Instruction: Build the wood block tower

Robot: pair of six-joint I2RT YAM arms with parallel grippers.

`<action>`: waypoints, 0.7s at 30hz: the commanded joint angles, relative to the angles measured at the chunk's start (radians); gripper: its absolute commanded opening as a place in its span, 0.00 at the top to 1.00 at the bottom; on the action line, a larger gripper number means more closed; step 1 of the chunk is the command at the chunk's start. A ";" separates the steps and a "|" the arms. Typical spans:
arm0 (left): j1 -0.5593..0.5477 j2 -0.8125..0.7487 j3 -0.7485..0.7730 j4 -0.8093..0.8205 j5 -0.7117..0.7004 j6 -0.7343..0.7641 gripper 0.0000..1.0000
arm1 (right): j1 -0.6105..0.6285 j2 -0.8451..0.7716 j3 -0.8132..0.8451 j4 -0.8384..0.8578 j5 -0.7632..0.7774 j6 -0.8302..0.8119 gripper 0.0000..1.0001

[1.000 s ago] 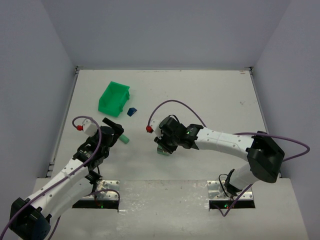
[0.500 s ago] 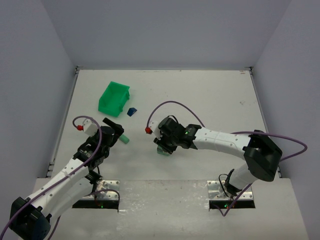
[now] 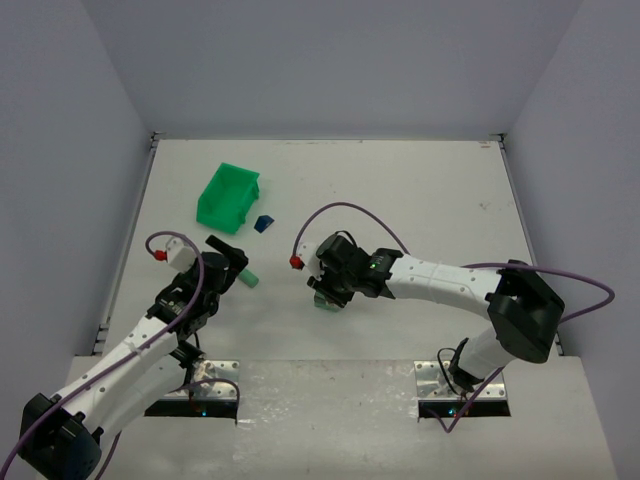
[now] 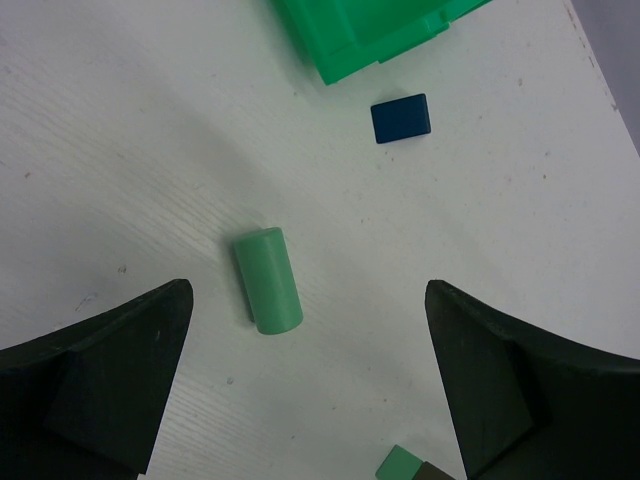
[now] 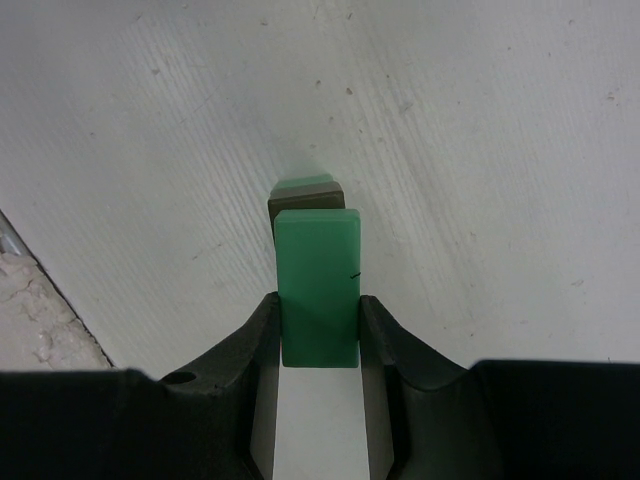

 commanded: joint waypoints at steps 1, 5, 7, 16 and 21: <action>-0.007 0.003 0.003 0.039 0.005 0.011 0.00 | 0.005 -0.032 0.031 0.040 -0.033 -0.035 0.76; -0.007 0.007 0.003 0.042 0.007 0.013 0.00 | 0.005 -0.049 0.022 0.051 -0.060 -0.044 0.75; -0.007 0.007 0.003 0.043 0.007 0.015 0.00 | 0.006 -0.057 0.014 0.056 -0.072 -0.050 0.75; -0.007 0.013 0.002 0.051 0.013 0.023 0.00 | 0.005 -0.049 0.011 0.052 -0.056 -0.060 0.74; -0.007 0.011 0.002 0.055 0.016 0.026 0.00 | 0.003 -0.042 0.009 0.054 -0.045 -0.060 0.74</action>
